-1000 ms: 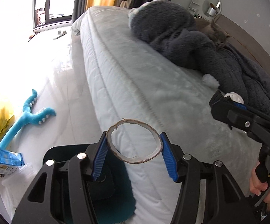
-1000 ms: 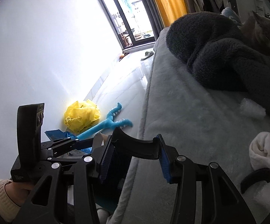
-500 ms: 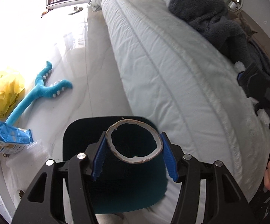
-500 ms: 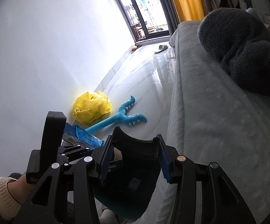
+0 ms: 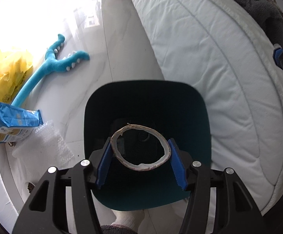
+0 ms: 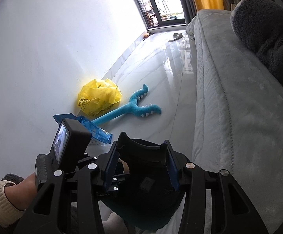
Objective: Collect trash
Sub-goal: 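Open the left tool to drop the cardboard tube into the bin, then move both tools from the bin back toward the items on the bed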
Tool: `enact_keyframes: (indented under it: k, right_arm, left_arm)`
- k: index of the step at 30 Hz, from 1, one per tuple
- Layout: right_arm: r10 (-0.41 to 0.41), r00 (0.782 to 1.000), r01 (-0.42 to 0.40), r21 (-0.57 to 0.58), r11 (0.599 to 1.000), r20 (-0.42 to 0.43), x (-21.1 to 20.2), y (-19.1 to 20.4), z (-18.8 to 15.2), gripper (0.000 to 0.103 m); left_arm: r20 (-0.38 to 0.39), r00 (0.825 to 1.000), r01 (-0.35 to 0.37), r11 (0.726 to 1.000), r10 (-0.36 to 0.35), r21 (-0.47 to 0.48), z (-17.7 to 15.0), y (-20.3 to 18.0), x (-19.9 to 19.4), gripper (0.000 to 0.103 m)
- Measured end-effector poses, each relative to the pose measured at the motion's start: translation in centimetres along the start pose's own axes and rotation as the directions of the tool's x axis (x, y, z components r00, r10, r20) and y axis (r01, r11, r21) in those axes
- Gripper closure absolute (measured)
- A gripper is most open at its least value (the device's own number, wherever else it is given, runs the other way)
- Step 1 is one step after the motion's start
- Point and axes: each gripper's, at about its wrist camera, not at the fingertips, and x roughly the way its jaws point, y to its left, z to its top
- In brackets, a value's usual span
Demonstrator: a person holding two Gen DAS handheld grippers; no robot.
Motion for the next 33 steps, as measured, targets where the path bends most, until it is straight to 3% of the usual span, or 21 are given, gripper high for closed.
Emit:
enact_keyframes:
  k: [4,6,13,23,33]
  right_arm:
    - [0.004,0.999,-0.004,0.012,1.0,-0.037,1.5,0.5,-0.2,0.056]
    - [0.0,0.998,0.0,0.008,1.0,-0.058,2.3,0.9,-0.5,0.056]
    - [-0.009,0.992,0.009,0.002,1.0,-0.128,5.1,1.9,-1.4,0.056]
    - [-0.01,0.97,0.025,0.058,0.998,-0.243,9.0,1.9,-3.3,0.056]
    - [-0.021,0.946,0.043,0.061,0.997,-0.323,12.7,2.0,-5.0,0.056]
  left_arm:
    - [-0.043,0.999,0.006,1.0,-0.006,-0.01,-0.6,1.0,0.7,0.042]
    - [-0.053,0.999,0.001,1.0,-0.001,-0.013,-0.8,1.2,0.8,0.036]
    - [-0.052,0.998,-0.021,0.999,0.02,-0.024,-1.3,2.5,0.4,0.027]
    - [0.082,0.996,-0.021,0.997,0.028,-0.076,-1.3,5.2,-2.4,0.02]
    - [0.258,0.965,-0.031,0.996,0.053,-0.087,-0.6,5.9,-6.4,0.012]
